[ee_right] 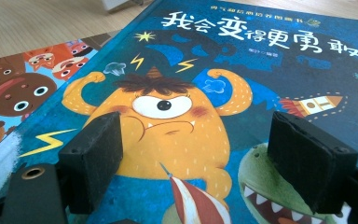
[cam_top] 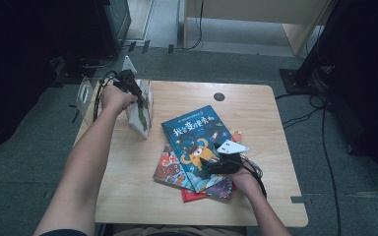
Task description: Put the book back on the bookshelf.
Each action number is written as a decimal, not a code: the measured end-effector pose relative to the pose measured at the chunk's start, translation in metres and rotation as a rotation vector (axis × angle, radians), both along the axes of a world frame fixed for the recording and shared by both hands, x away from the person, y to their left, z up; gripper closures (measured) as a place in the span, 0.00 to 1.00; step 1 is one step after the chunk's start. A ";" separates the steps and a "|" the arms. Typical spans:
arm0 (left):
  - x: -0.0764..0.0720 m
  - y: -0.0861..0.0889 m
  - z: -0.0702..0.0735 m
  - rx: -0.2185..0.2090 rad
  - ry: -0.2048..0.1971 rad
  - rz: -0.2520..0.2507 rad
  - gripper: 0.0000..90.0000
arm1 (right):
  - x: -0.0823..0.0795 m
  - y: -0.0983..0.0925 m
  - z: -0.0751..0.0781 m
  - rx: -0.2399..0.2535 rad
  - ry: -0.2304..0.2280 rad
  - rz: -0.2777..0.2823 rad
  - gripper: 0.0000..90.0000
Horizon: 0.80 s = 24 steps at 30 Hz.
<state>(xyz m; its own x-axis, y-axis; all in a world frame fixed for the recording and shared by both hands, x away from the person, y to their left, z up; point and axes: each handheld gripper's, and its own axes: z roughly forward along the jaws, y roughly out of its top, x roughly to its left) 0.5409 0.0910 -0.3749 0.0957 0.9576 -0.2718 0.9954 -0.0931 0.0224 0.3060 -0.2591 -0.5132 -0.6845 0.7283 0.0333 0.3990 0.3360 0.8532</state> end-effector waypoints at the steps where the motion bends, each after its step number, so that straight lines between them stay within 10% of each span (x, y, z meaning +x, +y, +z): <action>1: 0.000 0.000 0.000 -0.001 0.002 0.001 0.83 | 0.000 0.000 0.000 0.000 0.000 0.000 0.20; 24: 0.000 0.003 0.004 -0.030 -0.003 0.009 0.81 | 0.000 0.000 0.000 0.000 -0.001 0.000 0.20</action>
